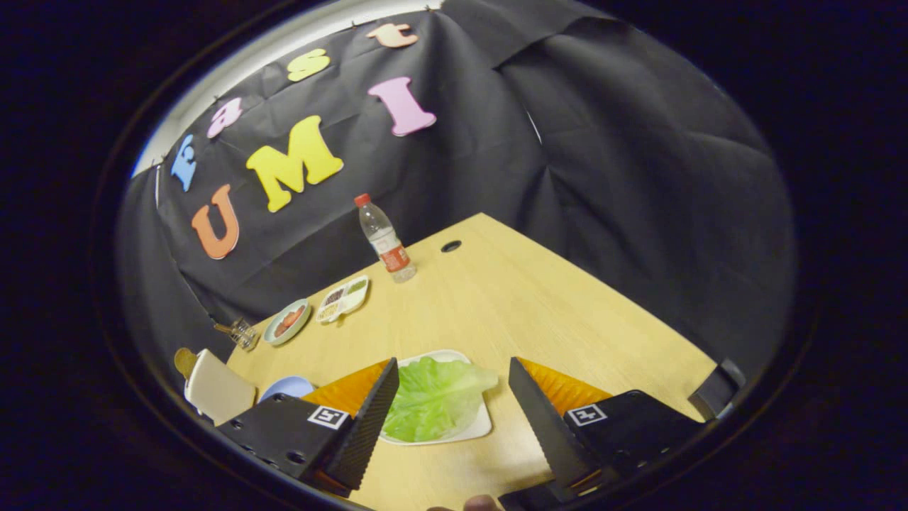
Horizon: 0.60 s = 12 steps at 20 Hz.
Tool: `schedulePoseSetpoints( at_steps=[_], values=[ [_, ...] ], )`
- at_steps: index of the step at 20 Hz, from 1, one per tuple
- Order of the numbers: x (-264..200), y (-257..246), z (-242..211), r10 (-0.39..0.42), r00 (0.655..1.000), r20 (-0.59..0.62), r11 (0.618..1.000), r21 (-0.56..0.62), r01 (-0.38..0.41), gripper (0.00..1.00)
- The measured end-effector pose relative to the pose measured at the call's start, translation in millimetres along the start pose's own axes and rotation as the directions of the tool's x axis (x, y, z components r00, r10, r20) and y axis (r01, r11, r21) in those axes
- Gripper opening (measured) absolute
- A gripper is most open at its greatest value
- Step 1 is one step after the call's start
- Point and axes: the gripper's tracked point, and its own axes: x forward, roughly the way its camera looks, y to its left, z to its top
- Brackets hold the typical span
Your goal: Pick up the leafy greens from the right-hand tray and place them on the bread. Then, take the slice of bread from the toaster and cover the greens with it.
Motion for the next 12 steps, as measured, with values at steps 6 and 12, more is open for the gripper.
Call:
schedulePoseSetpoints(
  at_steps=[6,12],
  values=[
    [30,-13,-13,-0.013,0.997,-0.078,0.996,0.088,0.020,0.95],
    [49,-12,-28,0.003,0.990,-0.141,0.984,0.178,0.023,0.84]
  ],
)
